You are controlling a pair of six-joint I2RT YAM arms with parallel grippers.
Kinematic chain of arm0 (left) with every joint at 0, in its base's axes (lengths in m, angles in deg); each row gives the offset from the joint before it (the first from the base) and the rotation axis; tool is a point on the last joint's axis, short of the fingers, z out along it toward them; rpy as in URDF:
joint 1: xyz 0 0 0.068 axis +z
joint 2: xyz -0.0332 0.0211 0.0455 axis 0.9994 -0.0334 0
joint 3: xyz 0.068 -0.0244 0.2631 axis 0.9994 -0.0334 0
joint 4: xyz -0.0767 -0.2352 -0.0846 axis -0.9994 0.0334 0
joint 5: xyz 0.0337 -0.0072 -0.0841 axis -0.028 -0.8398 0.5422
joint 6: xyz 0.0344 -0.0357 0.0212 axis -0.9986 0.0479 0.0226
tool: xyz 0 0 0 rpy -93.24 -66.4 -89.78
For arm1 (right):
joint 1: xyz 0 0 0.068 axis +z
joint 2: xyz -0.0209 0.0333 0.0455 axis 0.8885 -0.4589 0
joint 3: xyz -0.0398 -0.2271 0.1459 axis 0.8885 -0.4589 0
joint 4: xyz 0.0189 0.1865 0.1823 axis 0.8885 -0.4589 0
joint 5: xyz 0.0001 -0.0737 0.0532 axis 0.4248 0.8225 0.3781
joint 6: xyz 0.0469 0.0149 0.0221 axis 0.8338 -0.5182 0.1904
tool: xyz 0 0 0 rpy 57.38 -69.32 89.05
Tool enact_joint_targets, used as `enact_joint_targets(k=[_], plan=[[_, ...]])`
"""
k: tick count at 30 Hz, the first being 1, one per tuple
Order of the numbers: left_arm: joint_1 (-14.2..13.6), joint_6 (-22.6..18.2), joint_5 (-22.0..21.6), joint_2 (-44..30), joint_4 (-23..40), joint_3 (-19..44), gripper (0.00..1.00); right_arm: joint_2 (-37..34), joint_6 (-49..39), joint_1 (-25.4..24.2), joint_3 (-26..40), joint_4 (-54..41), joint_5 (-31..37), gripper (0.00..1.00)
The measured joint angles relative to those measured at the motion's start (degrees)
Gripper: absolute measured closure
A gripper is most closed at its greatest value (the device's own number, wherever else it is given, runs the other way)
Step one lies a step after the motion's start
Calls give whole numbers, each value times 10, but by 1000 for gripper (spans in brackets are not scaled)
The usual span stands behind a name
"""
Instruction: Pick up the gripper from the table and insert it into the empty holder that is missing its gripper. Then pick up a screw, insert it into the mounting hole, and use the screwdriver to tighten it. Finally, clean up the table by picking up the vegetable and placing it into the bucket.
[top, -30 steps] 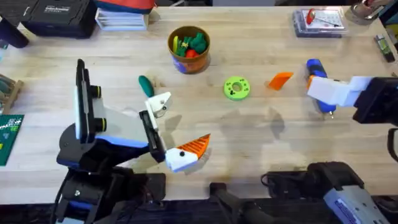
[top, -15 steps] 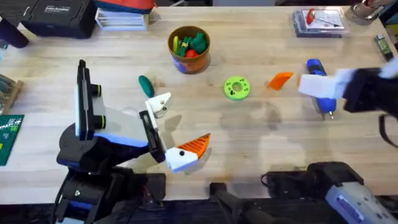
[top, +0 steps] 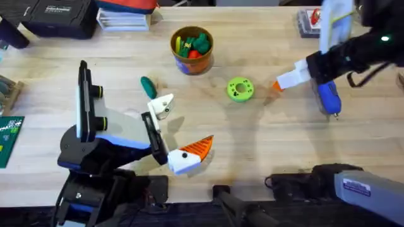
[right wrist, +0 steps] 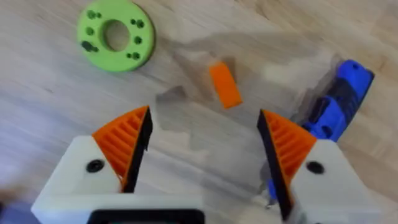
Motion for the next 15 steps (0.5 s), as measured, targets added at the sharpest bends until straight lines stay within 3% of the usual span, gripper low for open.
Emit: enact_joint_targets(k=[11,15], plan=[[0,0,0,0,0,0,15,-100,-106,0,0,49,66,10],[0,0,0,0,0,0,15,-123,-115,0,0,49,70,108]])
